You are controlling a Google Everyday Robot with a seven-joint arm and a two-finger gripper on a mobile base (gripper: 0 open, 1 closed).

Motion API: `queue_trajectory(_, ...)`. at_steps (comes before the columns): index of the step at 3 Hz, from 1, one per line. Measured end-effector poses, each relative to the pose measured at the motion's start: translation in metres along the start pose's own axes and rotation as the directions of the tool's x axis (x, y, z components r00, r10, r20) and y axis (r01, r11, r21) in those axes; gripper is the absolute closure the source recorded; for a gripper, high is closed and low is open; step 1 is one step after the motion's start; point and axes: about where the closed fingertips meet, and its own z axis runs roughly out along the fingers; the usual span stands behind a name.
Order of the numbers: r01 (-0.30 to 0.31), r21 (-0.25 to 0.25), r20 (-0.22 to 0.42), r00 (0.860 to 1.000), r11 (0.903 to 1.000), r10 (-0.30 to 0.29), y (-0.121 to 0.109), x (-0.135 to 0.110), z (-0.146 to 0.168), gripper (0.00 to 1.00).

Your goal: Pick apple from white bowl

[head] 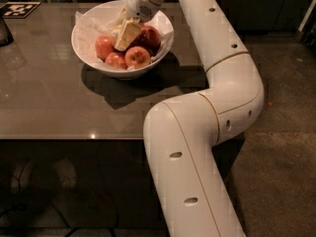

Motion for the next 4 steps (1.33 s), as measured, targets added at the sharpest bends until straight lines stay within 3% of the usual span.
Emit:
queue_trajectory(1,0.000,0.000,0.000,1.000,1.0000,0.000,0.000,0.000,0.000,1.00)
queue_trajectory(2,-0.026,0.031,0.032,0.999,0.9992,0.025,-0.010,-0.001,0.005,1.00)
queue_trajectory(4,-0.072,0.089,0.055,0.996,0.9934,0.067,-0.016,-0.017,-0.023,1.00)
